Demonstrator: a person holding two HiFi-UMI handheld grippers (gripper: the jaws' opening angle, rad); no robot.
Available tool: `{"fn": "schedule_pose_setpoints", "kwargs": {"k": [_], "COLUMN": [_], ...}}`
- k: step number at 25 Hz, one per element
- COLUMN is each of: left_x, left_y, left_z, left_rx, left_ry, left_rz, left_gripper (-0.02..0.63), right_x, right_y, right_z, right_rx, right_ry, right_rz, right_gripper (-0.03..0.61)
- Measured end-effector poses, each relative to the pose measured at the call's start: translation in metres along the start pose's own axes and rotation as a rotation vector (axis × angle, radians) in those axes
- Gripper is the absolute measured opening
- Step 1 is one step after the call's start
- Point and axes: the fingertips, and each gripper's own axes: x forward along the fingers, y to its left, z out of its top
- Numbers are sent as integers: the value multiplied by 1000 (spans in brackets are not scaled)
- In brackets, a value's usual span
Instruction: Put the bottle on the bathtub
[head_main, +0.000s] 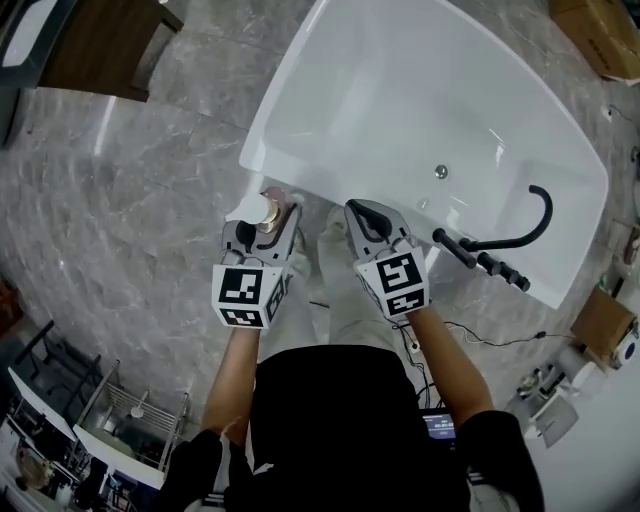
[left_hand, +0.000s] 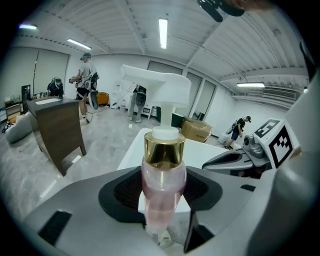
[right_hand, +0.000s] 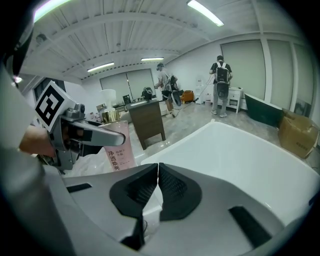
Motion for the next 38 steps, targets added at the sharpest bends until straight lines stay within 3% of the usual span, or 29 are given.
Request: {"fn": "schedule_pose_setpoints", "kwargs": {"k": [19,38], "left_x": [57,92], "left_y": [42,71], "left_z": [-52,-50], "left_rx": [11,40], "left_ry": [52,-21], "left_rz": [45,92], "left_gripper": [230,230], "right_x": [61,92], "right_y": [-11,-7], "right_z": [-36,-63], "right_rx": [-16,-29], "right_ry": [64,109], "right_rz": [13,39], "right_gripper": [23,23]}}
